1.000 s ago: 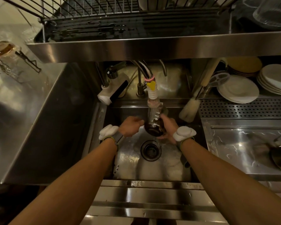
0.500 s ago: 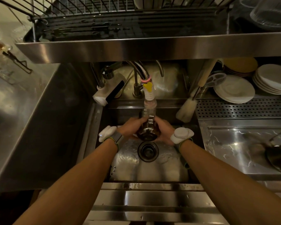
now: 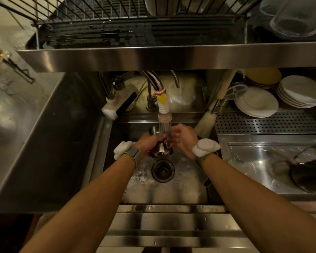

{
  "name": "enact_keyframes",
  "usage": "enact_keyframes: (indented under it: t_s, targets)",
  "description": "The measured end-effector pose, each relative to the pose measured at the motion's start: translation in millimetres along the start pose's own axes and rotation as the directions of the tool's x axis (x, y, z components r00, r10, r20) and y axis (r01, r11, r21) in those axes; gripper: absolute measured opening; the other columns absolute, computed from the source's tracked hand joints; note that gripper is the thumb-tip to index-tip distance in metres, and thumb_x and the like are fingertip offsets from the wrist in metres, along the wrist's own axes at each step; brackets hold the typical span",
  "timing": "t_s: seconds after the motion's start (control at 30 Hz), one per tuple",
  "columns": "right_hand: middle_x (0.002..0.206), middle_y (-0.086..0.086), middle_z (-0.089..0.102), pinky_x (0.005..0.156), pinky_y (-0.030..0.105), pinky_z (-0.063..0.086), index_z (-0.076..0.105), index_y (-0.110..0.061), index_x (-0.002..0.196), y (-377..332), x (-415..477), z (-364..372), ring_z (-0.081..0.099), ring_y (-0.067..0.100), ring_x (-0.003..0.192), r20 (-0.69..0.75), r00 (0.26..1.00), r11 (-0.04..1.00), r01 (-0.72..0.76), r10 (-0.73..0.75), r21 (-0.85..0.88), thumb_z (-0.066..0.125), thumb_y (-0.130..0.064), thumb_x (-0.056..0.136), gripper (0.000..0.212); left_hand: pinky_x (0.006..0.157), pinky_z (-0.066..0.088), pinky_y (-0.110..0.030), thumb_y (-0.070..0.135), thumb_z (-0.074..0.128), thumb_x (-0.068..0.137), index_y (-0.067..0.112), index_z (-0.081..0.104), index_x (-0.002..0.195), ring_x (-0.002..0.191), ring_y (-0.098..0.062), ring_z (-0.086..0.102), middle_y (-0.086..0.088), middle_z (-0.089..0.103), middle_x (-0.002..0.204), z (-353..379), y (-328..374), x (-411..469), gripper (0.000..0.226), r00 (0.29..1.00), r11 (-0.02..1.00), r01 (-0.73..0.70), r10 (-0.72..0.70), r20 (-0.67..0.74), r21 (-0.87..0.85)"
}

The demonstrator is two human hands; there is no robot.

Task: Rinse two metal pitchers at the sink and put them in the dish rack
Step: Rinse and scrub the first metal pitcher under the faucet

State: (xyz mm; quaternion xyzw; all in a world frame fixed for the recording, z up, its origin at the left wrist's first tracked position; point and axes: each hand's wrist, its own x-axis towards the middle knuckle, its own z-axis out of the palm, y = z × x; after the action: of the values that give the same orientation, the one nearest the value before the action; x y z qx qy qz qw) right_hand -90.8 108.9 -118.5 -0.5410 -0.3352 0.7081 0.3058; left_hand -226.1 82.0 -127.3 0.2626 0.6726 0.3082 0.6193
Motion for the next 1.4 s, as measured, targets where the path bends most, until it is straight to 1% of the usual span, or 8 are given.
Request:
enact_keyframes:
  t_s: [0.1,0.2,0.37,0.53,0.93,1.13,1.27,1.4]
  targets:
    - [0.065,0.009,0.062,0.054,0.028,0.044,0.061,-0.005,0.086,-0.2,-0.4,2.8,0.057,0.021,0.058,0.030,1.000,1.000,-0.011,0.010,0.026,0.037,-0.019,0.094,0.028,0.069,0.054,-0.029,0.009,0.061,0.089,0.006,0.065,0.104,0.069,-0.016,0.062,-0.008,0.065,0.081,-1.0,1.7,-3.3,0.016,0.998,0.999,-0.047,0.048,-0.026,0.025]
    - [0.053,0.005,0.044,0.048,0.028,0.035,0.053,-0.007,0.070,1.4,6.5,7.8,0.041,0.019,0.047,-0.038,0.999,0.997,0.011,-0.008,0.082,0.038,-0.019,0.096,0.032,0.080,0.047,-0.038,0.018,0.058,0.085,0.015,0.062,0.108,0.086,-0.025,0.060,-0.007,0.063,0.094,-8.5,4.4,-10.9,0.024,1.000,0.995,-0.005,0.006,-0.011,0.101]
    - [0.037,-0.006,0.030,0.038,0.020,0.020,0.038,-0.017,0.057,10.3,17.6,7.2,0.024,0.008,0.031,-0.069,0.997,0.993,0.024,-0.016,0.116,0.041,-0.025,0.097,0.040,0.067,0.043,-0.033,0.013,0.047,0.090,0.021,0.057,0.080,0.084,-0.018,0.056,0.000,0.054,0.093,-22.5,9.3,-15.6,0.016,0.995,0.983,0.001,0.016,-0.094,0.184]
    - [0.038,-0.007,0.020,0.037,0.014,0.014,0.028,-0.022,0.056,9.0,20.5,-14.2,0.015,0.008,0.029,-0.227,0.972,0.980,-0.013,0.059,0.199,0.041,-0.030,0.091,0.038,0.058,0.043,-0.029,0.020,0.040,0.098,0.011,0.056,0.121,0.095,-0.020,0.057,-0.003,0.054,0.110,-35.3,9.4,-17.0,0.029,0.989,0.972,0.003,0.032,-0.147,0.235]
    - [0.043,-0.005,0.019,0.034,0.011,0.014,0.025,-0.023,0.058,9.1,20.9,-14.0,0.017,0.007,0.027,-0.239,0.968,0.974,-0.021,0.076,0.224,0.039,-0.028,0.092,0.038,0.066,0.044,-0.034,0.021,0.042,0.096,0.003,0.058,0.120,0.092,-0.021,0.053,-0.009,0.059,0.105,-35.5,8.2,-19.0,0.034,0.984,0.957,-0.006,0.057,-0.171,0.288]
    - [0.040,-0.007,0.021,0.035,0.011,0.015,0.028,-0.022,0.058,14.5,24.6,-8.4,0.019,0.008,0.027,-0.275,0.958,0.966,-0.003,0.077,0.260,0.039,-0.029,0.093,0.038,0.060,0.039,-0.028,0.017,0.041,0.097,0.018,0.059,0.087,0.071,-0.013,0.055,-0.008,0.058,0.101,-40.2,14.3,-20.6,0.020,0.986,0.925,-0.035,0.092,-0.135,0.377]
    - [0.043,-0.004,0.023,0.036,0.012,0.016,0.029,-0.021,0.058,6.1,31.4,-12.1,0.020,0.009,0.027,-0.319,0.946,0.949,0.054,0.051,0.312,0.038,-0.032,0.091,0.036,0.062,0.039,-0.026,0.022,0.042,0.097,0.019,0.058,0.103,0.082,-0.016,0.057,-0.004,0.058,0.104,-42.2,9.2,-23.4,0.018,0.989,0.937,-0.020,0.070,-0.131,0.349]
    - [0.031,-0.008,0.021,0.036,0.009,0.017,0.027,-0.020,0.057,4.2,31.0,0.4,0.017,0.009,0.024,-0.283,0.958,0.934,0.056,0.049,0.352,0.035,-0.030,0.092,0.037,0.067,0.043,-0.030,0.019,0.043,0.096,0.019,0.058,0.090,0.083,-0.018,0.057,-0.006,0.058,0.104,-46.0,6.7,-23.6,0.016,0.991,0.937,-0.018,0.064,-0.118,0.350]
